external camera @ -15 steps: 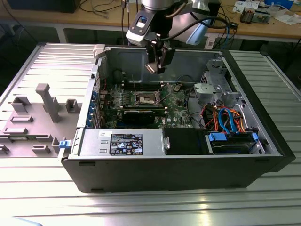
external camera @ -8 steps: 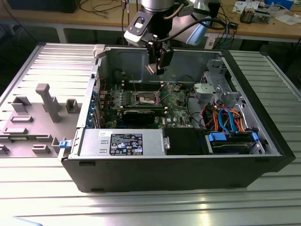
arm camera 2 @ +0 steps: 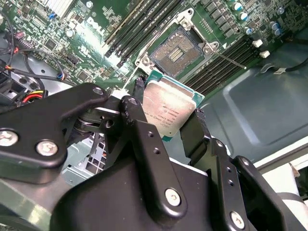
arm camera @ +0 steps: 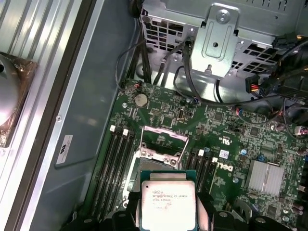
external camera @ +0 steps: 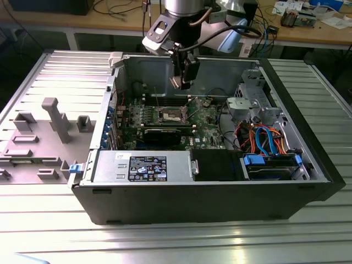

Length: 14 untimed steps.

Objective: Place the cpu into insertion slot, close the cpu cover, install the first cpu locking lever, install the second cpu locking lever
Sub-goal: 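Place the cpu into insertion slot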

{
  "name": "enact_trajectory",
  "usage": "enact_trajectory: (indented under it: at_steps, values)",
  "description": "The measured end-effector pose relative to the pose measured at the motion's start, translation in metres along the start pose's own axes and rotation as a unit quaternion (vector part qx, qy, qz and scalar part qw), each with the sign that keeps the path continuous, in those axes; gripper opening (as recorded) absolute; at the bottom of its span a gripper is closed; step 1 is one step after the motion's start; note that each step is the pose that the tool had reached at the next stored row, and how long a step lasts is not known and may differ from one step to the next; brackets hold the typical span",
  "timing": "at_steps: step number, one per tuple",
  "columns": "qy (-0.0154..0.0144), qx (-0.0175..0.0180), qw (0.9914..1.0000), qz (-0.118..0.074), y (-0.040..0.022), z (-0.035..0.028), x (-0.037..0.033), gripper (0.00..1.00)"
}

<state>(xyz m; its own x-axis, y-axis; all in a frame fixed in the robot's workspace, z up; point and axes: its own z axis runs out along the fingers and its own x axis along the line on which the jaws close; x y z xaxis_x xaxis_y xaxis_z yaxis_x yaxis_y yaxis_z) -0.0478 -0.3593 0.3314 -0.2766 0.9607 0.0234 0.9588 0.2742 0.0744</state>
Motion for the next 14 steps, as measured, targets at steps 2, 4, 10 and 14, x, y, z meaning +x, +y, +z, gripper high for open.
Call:
enact_trajectory:
  at_steps: [2,4,10,14]
  values:
    - [-0.0001,0.0001,1.0,0.001,-0.0001,0.0011,0.0,0.55]
    - [-0.0002,0.001,0.99998,0.006,-0.0002,0.0029,-0.0001,0.55]
    - [-0.0029,0.0008,0.99892,0.046,-0.0006,0.0081,-0.0002,0.55]
    - [-0.0046,0.0003,0.99765,0.068,-0.0007,0.0093,-0.0003,0.55]
